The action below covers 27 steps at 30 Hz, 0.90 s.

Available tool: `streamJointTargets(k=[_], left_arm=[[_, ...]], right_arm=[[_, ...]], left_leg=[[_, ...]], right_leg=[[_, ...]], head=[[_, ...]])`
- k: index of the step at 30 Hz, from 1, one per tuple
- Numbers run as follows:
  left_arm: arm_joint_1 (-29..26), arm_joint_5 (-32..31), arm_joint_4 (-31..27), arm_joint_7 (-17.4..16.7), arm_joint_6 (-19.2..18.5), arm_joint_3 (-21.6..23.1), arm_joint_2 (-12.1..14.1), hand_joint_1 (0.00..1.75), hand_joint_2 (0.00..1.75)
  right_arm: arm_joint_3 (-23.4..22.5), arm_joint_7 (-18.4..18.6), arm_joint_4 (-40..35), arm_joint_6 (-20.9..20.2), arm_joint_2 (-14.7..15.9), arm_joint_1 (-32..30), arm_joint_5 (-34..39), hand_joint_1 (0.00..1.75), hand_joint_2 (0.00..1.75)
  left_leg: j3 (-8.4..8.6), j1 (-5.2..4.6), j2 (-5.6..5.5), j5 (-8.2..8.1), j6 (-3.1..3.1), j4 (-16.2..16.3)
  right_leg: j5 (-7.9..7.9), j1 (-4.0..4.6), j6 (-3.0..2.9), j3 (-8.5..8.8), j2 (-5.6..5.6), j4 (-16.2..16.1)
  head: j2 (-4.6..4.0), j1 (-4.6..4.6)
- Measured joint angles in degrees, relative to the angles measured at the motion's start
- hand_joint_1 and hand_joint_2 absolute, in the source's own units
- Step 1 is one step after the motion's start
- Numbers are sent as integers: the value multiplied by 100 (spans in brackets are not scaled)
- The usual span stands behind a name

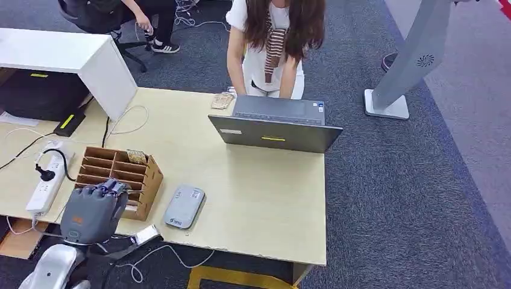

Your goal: Pass the card to the sensor for recognition and then transmit it.

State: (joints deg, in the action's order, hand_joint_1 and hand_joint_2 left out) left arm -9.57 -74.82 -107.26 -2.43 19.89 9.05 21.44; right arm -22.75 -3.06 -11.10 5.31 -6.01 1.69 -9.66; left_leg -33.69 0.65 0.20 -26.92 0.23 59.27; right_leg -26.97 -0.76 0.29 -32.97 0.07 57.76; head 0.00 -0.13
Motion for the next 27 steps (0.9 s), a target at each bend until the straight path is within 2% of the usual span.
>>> streamJointTargets(k=[5, 7, 9, 14, 27], left_arm=[[38, 51, -424, -131, 175, 183, 155, 175, 175], [349, 96, -395, -256, 269, 188, 190, 175, 175], [687, 181, -247, -204, 347, 164, 258, 175, 175], [1625, 402, 692, 112, 341, -22, 341, 175, 175], [3645, 98, 3258, 131, -88, -50, 496, 175, 175]], right_arm=[[-68, 2, 0, 4, -13, -7, -72, 0, 0], [-68, 15, 0, -11, -15, -3, -223, 0, 0], [-68, 39, 0, -33, -17, 13, -336, 0, 0], [-46, 50, 0, -118, -17, 36, -544, 0, 0], [37, 245, 0, -271, -28, 128, -699, 0, 0]], left_leg=[[2, 0, 0, 1, 0, 0], [-6, 1, -15, 10, -4, 0], [-4, 1, -19, 17, -10, 0], [-9, 5, -17, 36, -14, -1], [-23, 4, -14, 54, -13, 0]], right_leg=[[0, 0, 0, -12, -1, 0], [1, 1, 1, -4, -17, 0], [7, 0, -1, -2, -19, 1], [28, 2, -13, -9, -17, 3], [47, 2, -11, -28, -13, 3]], head=[[0, 0], [0, 2], [0, -2], [-2, 0], [0, 0]])
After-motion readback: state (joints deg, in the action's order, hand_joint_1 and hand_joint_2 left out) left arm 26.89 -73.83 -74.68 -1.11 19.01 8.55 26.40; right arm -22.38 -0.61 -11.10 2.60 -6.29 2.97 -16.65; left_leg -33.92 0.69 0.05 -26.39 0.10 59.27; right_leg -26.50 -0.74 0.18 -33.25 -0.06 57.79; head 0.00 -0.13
